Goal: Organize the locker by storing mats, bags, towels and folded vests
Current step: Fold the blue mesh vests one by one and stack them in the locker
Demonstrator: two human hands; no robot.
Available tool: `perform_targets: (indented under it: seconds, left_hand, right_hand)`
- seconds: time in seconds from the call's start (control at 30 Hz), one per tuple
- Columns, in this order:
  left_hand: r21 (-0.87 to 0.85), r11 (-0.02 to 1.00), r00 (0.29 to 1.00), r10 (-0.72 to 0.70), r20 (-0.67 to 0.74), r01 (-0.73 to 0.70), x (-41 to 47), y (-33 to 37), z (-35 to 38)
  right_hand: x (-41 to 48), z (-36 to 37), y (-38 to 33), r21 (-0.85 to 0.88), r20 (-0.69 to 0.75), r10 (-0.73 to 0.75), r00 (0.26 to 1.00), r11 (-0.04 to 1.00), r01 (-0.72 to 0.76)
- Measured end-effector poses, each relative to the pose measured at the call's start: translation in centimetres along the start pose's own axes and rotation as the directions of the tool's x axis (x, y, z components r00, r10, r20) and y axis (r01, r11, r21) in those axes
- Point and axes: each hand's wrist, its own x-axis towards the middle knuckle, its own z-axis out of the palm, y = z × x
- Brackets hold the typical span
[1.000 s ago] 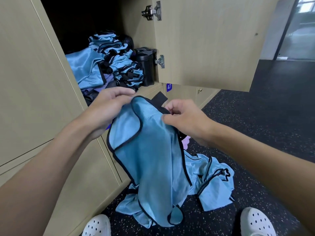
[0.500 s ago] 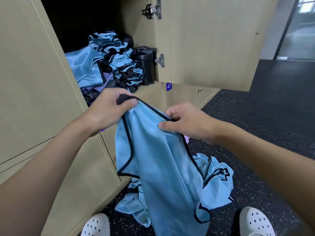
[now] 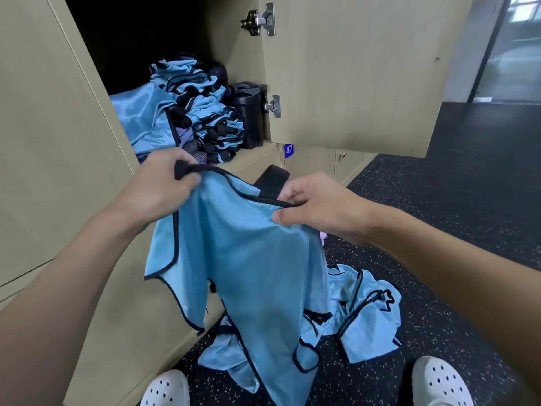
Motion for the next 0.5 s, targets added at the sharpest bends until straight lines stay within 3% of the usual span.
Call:
perform_targets:
  seconds: [0.07, 0.13, 0.2, 0.27, 0.37, 0.5]
  left_hand:
    - [-0.133, 0.991, 0.961, 0.047, 0.274, -0.011, -0.9, 0.8, 0.2]
    - [-0.233, 0.972, 0.846, 0.134, 0.516, -0.012, -2.0, 2.0, 1.2]
    - [-0.306, 0.952, 0.739, 0.219, 0.637, -0.019, -2.7, 2.5, 3.0]
    - [-0.345, 0.937, 0.737, 0.196, 0.647, 0.054, -3.0, 2.4, 4.2]
    - [-0.378, 0.919, 0.801, 0.144, 0.581, 0.109, -2.4, 1.6, 4.2]
    - [-0.420, 0.906, 0.929, 0.109, 0.354, 0.055, -1.4, 1.1, 2.9]
  right_hand:
    - [-0.2, 0.2, -0.4, 0.010, -0.011, -0.020, 1.000, 1.000, 0.020]
    - [-0.3, 0.5, -0.7, 0.011, -0.011, -0.045, 0.999, 0.999, 0.045]
    - [-0.2, 0.8, -0.7, 0.017, 0.001, -0.065, 0.998, 0.998, 0.065]
    - [-0.4, 1.1, -0.8, 0.021, 0.030, -0.060, 0.998, 0.998, 0.059]
    - [-0.6, 0.8, -0.7, 0.008, 0.040, -0.019, 0.999, 1.000, 0.019]
    - [-0.9, -0.4, -0.3, -0.039, 0.082, 0.061, 0.995, 0.998, -0.058]
